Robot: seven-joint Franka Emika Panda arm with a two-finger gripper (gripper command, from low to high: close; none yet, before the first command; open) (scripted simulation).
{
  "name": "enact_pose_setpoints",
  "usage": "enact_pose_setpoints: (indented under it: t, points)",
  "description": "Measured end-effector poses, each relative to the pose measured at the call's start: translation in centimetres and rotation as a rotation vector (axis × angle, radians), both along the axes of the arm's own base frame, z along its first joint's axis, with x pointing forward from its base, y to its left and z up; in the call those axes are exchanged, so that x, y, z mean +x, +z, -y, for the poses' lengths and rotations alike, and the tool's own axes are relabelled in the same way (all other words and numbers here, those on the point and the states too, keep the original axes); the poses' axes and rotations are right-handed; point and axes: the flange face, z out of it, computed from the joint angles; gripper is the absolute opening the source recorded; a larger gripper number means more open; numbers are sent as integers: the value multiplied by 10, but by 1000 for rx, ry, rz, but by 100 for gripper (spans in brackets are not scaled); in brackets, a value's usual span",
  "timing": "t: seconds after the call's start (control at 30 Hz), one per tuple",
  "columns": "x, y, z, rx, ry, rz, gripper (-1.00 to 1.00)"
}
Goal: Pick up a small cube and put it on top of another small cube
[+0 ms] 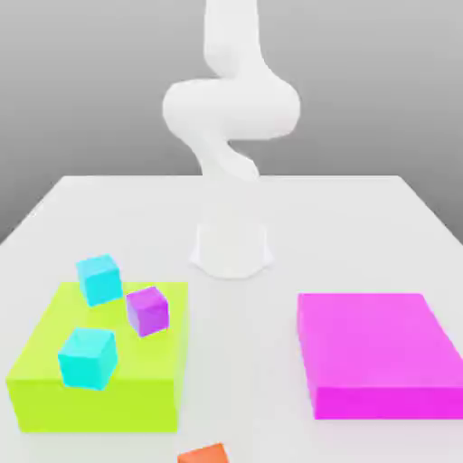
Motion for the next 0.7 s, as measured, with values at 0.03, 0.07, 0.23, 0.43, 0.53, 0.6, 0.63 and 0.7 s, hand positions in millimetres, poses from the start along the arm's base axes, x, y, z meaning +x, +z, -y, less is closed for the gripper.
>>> enact_pose_setpoints:
  t: [0.03,0.07,0.23,0.43,0.53,0.6,0.63,0.7]
  points:
    - [14,-13,1,-1,14,-27,0]
    - [26,-26,2,-2,26,-53,0]
    - [81,-96,6,-9,85,-177,0]
    - [131,-190,9,-27,148,-323,0]
    - [148,-241,10,-40,177,-395,0]
    - [156,-276,11,-51,197,-443,0]
    - [160,-293,11,-56,206,-467,0]
    - [165,-329,13,-69,225,-515,0]
